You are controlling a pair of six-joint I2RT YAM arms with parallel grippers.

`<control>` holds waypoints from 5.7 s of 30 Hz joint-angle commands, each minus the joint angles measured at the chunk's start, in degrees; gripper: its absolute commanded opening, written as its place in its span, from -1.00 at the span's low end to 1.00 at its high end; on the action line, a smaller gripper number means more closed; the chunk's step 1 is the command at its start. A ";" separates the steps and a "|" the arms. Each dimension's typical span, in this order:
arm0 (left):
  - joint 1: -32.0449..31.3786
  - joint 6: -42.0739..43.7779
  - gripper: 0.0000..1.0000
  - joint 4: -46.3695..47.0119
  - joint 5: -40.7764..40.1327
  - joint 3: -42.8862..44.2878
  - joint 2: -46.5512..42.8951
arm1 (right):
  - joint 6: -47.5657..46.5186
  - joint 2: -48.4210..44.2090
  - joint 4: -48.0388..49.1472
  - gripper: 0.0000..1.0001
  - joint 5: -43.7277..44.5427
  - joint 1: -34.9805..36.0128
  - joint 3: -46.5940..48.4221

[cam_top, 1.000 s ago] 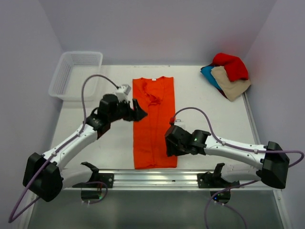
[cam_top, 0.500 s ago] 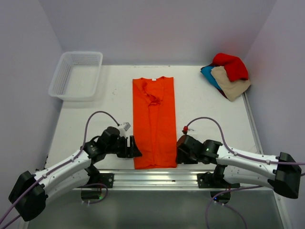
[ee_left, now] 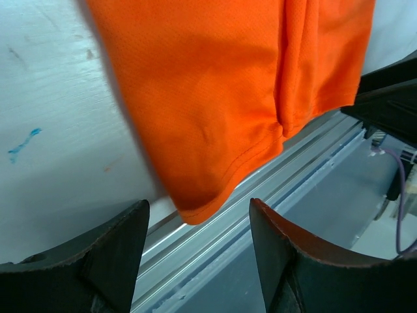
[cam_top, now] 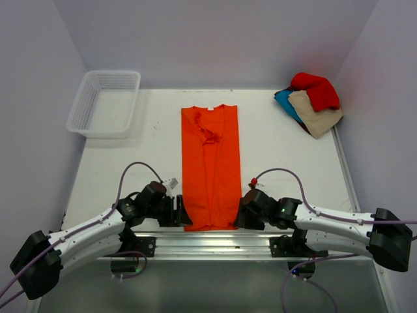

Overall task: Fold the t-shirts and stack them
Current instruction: Fold the tshirt

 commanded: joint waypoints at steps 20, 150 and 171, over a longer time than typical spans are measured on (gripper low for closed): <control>-3.40 -5.28 0.29 6.50 -2.52 -6.33 4.78 | 3.22 -8.60 1.58 0.08 2.38 0.05 -5.18; 18.75 23.29 1.00 16.86 -12.54 28.76 30.37 | -30.89 27.10 9.22 0.91 6.96 -35.37 34.57; 17.69 27.86 -0.08 26.90 -9.20 33.84 43.19 | -28.68 29.29 17.31 -0.03 0.36 -35.37 27.07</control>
